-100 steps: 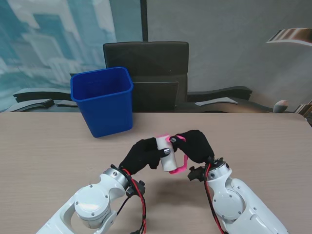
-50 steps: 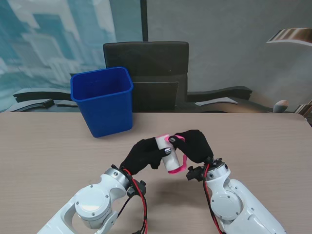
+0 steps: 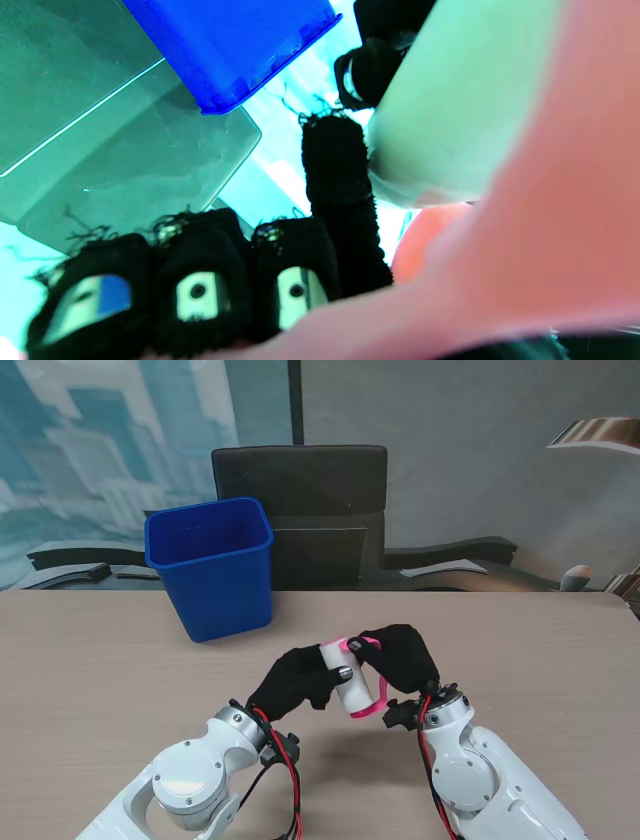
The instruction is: Replace a lint-roller refill
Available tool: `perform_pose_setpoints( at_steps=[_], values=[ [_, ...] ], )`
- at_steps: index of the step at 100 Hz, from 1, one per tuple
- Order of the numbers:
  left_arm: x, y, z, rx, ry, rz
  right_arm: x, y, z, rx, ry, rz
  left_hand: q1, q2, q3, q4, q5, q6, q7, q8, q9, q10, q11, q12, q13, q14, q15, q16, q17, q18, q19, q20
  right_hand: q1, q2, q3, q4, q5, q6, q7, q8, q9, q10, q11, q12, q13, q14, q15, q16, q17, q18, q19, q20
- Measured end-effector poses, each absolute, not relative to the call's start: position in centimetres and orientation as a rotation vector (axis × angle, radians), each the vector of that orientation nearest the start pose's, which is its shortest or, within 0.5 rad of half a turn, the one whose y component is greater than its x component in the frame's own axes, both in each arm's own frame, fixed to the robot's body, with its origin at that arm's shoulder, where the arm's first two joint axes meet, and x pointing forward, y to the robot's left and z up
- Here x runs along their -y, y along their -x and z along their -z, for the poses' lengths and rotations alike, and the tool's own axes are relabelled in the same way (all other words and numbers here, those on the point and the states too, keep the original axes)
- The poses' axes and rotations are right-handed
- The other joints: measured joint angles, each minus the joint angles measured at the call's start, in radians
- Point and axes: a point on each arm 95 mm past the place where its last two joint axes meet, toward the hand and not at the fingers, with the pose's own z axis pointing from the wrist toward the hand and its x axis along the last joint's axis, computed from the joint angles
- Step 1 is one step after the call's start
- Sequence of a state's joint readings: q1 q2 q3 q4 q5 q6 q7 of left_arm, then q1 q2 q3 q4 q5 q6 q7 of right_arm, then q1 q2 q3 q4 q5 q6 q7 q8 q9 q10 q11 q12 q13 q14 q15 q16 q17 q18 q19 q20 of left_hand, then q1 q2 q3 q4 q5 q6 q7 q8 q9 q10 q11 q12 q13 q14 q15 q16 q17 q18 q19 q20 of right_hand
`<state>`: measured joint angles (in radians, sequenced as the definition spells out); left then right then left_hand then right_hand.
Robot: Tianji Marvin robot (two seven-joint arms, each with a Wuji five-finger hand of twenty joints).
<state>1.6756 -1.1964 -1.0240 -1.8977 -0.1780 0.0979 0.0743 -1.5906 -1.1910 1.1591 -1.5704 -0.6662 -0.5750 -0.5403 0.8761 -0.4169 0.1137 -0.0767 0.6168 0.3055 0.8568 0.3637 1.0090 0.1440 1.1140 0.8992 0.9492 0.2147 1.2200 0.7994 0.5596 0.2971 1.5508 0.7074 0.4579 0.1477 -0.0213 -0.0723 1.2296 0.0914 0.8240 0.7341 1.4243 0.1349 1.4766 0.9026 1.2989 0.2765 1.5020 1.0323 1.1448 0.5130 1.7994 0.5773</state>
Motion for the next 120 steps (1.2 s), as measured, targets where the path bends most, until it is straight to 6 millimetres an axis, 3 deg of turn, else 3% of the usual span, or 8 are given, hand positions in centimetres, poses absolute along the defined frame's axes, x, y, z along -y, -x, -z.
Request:
perform_pose_setpoints(
  at_steps=[33, 37, 41, 53, 67, 83, 96, 120],
  values=[
    [12.94, -33.03, 28.56, -0.822, 2.386, 2.331, -4.86, -36.57, 28.58, 1.058, 1.262, 3.028, 0.0, 0.0, 0.0, 0.0, 0.0, 0.0, 0.0, 0.0, 0.0, 0.0, 0.0, 0.0, 0.0, 0.0, 0.0, 0.0, 0.0, 0.0, 0.0, 0.0, 0.001, -0.053, 0.04, 0.0, 0.0, 0.0, -0.001, 0.0, 0.0, 0.0, 0.0, -0.003, 0.0, 0.0, 0.01, 0.0, 0.0, 0.006, 0.016, 0.0],
    [12.94, -33.02, 28.58, -0.826, 2.387, 2.331, -4.85, -36.56, 28.56, 1.054, 1.262, 3.028, 0.0, 0.0, 0.0, 0.0, 0.0, 0.0, 0.0, 0.0, 0.0, 0.0, 0.0, 0.0, 0.0, 0.0, 0.0, 0.0, 0.0, 0.0, 0.0, 0.0, 0.002, -0.089, 0.053, 0.0, 0.0, 0.0, -0.001, 0.0, 0.0, 0.0, 0.0, -0.003, 0.0, 0.0, 0.012, 0.0, 0.001, 0.006, 0.018, 0.001],
    [12.94, -33.01, 28.61, -0.83, 2.387, 2.33, -4.85, -36.55, 28.53, 1.049, 1.262, 3.028, 0.0, 0.0, 0.0, 0.0, 0.0, 0.001, 0.0, 0.0, 0.0, 0.0, 0.0, 0.0, 0.0, 0.0, 0.0, 0.0, 0.0, 0.0, 0.0, 0.0, -0.031, -0.144, 0.162, 0.0, 0.0, -0.001, -0.001, 0.0, 0.0, -0.001, -0.001, -0.006, 0.0, 0.0, 0.013, 0.002, 0.002, 0.011, 0.019, 0.009],
    [12.79, -33.06, 28.78, -0.842, 2.37, 2.329, -4.87, -36.53, 28.41, 1.037, 1.256, 3.03, 0.0, 0.0, 0.0, 0.0, 0.0, 0.006, 0.008, 0.0, 0.0, 0.0, 0.0, 0.0, 0.0, 0.0, 0.0, 0.0, 0.0, 0.0, 0.0, 0.0, -0.093, -0.28, 0.337, 0.0, 0.0, -0.005, -0.002, 0.0, 0.0, -0.002, -0.025, -0.023, 0.008, 0.01, 0.134, 0.09, 0.008, 0.016, 0.021, 0.015],
    [12.48, -33.22, 28.76, -0.841, 2.351, 2.324, -4.87, -36.5, 28.32, 1.037, 1.236, 3.046, 0.0, 0.0, 0.0, 0.0, 0.0, 0.006, 0.008, 0.0, 0.0, 0.0, 0.0, 0.0, 0.0, 0.0, 0.0, 0.0, 0.0, 0.0, 0.0, 0.0, -0.116, -0.371, 0.426, 0.0, 0.0, -0.013, -0.002, 0.0, 0.0, -0.005, -0.042, -0.024, 0.008, 0.012, 0.136, 0.094, 0.008, 0.022, 0.021, 0.015],
    [12.27, -33.33, 28.58, -0.829, 2.343, 2.325, -4.89, -36.49, 28.31, 1.034, 1.229, 3.06, 0.0, 0.0, 0.0, 0.0, 0.0, 0.006, 0.008, 0.0, 0.0, 0.0, 0.0, 0.0, 0.0, 0.0, 0.0, 0.0, 0.0, 0.0, 0.0, 0.0, -0.15, -0.568, 0.552, 0.004, 0.0, -0.014, -0.001, -0.001, 0.0, -0.011, -0.025, -0.013, 0.009, 0.012, 0.142, 0.095, 0.008, 0.026, 0.021, 0.015],
    [12.34, -33.29, 28.48, -0.827, 2.344, 2.332, -5.0, -36.47, 28.42, 1.033, 1.237, 3.058, 0.001, 0.0, 0.0, 0.0, 0.0, 0.006, 0.008, 0.0, 0.0, 0.0, 0.0, 0.0, 0.0, 0.0, 0.0, 0.0, 0.0, 0.0, 0.0, 0.0, -0.251, -0.551, 0.594, 0.003, 0.0, -0.015, -0.001, -0.001, 0.0, -0.014, -0.018, -0.009, 0.009, 0.011, 0.142, 0.096, 0.008, 0.025, 0.021, 0.015],
    [12.72, -33.03, 28.52, -0.828, 2.354, 2.351, -5.13, -36.46, 28.52, 1.032, 1.246, 3.054, 0.001, 0.0, 0.0, 0.0, 0.0, 0.006, 0.009, 0.0, 0.0, 0.0, 0.0, 0.0, 0.0, 0.0, 0.0, 0.0, 0.0, 0.0, 0.0, 0.0, -0.239, -0.541, 0.595, 0.003, 0.0, -0.015, -0.001, -0.001, 0.0, -0.014, -0.017, -0.008, 0.009, 0.011, 0.142, 0.096, 0.008, 0.025, 0.021, 0.015]
  ],
)
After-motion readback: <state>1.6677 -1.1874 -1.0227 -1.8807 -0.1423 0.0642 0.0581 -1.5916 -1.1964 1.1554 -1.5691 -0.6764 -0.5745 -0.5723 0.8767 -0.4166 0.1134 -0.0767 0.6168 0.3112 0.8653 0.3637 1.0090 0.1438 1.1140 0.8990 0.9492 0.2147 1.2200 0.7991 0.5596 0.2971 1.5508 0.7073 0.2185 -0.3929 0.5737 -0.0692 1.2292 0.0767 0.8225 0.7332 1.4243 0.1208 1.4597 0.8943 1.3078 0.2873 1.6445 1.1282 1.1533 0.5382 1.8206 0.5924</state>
